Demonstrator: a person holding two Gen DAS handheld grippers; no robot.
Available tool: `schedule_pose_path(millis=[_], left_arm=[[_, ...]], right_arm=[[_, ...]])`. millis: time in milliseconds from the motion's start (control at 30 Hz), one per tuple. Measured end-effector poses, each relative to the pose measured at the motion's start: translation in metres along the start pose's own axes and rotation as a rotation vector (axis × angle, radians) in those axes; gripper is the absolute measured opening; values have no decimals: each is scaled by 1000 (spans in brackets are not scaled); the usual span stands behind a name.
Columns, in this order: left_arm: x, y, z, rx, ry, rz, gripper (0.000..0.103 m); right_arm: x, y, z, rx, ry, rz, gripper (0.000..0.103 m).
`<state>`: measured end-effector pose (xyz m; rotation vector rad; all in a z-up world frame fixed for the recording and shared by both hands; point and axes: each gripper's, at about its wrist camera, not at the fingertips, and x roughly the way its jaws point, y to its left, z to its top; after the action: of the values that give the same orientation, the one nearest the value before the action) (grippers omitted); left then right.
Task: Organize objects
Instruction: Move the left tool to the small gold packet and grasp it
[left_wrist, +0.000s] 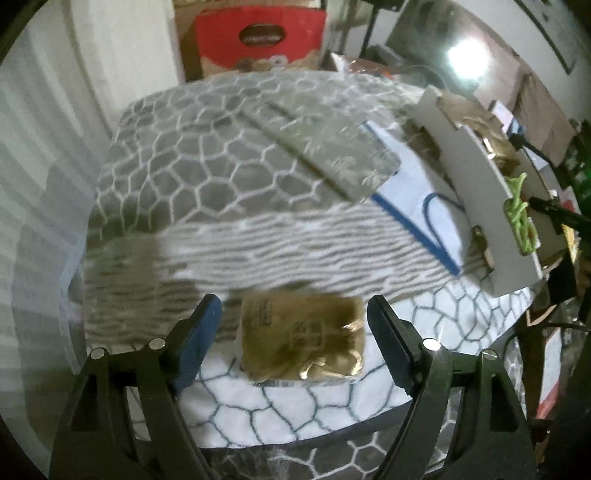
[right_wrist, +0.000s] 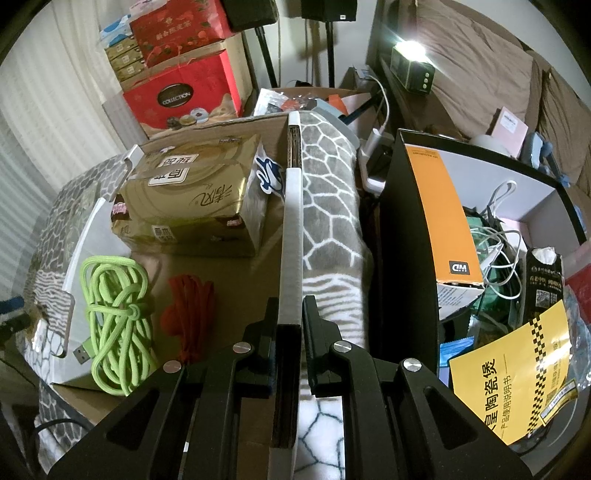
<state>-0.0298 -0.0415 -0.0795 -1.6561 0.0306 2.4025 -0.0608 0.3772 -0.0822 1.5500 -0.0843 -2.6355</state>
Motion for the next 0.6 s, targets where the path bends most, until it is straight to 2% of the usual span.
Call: schedule_pose_path(millis=[133,467,533,600], left_arm=[[10,-2,-8,0,19,-9,82],[26,-15,-12,38,9,24,91],[28,-19,-13,61,-13,45,86],[25,-21,-13,67,-33,38,71]], right_arm=[[0,1,0,-1,1,-2,10],[0,0,-1,-4,3,-6,10],[0,0,-1,-4,2,-5,10],[0,1,-1,-4,3,-4,10]])
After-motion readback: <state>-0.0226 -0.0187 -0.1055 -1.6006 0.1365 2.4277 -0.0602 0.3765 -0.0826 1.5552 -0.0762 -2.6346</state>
